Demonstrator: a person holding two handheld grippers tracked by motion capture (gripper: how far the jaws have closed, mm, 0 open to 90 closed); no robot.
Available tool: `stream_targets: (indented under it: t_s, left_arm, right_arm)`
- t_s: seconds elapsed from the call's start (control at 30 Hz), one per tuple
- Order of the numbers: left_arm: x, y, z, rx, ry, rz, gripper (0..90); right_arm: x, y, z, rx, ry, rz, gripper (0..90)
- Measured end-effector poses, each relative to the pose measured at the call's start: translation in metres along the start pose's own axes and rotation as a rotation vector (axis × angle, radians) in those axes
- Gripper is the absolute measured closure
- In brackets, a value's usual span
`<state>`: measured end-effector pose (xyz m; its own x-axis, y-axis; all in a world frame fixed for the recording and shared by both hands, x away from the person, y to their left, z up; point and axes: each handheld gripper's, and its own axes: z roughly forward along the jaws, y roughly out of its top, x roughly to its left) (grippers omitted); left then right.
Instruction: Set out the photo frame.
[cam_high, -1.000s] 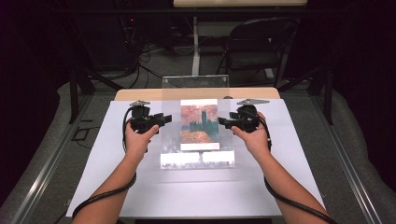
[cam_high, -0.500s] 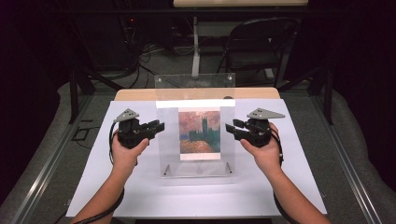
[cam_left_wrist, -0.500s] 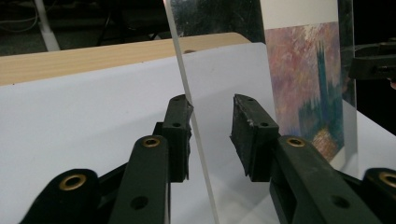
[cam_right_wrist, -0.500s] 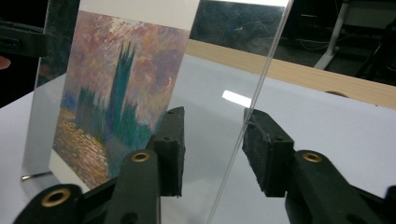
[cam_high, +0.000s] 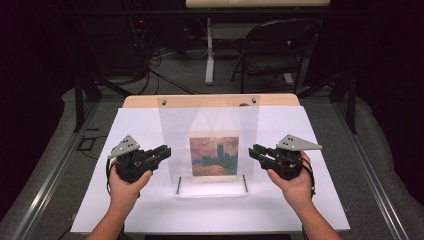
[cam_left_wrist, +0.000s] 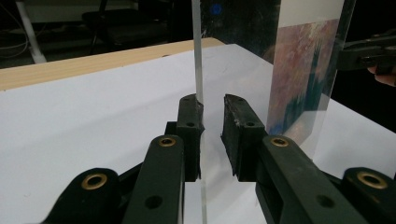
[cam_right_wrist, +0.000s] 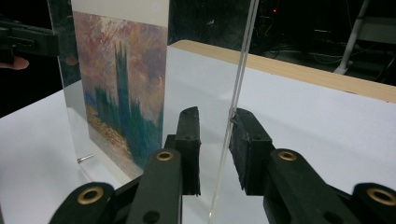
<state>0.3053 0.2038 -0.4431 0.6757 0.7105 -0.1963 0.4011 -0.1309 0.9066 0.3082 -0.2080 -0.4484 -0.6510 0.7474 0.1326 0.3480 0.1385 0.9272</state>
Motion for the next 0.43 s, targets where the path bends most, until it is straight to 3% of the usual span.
stream_targets:
  t_s: [0.23, 0.43]
  left_arm:
    - [-0.007, -0.008, -0.008, -0.017, -0.013, -0.005, 75.0]
    - [-0.011, -0.015, -0.014, -0.003, 0.031, 0.011, 70.2]
  right_arm:
    - [0.005, -0.008, -0.009, -0.015, 0.025, 0.007, 72.9]
    - [0.008, -0.019, -0.011, 0.004, 0.022, 0.004, 66.4]
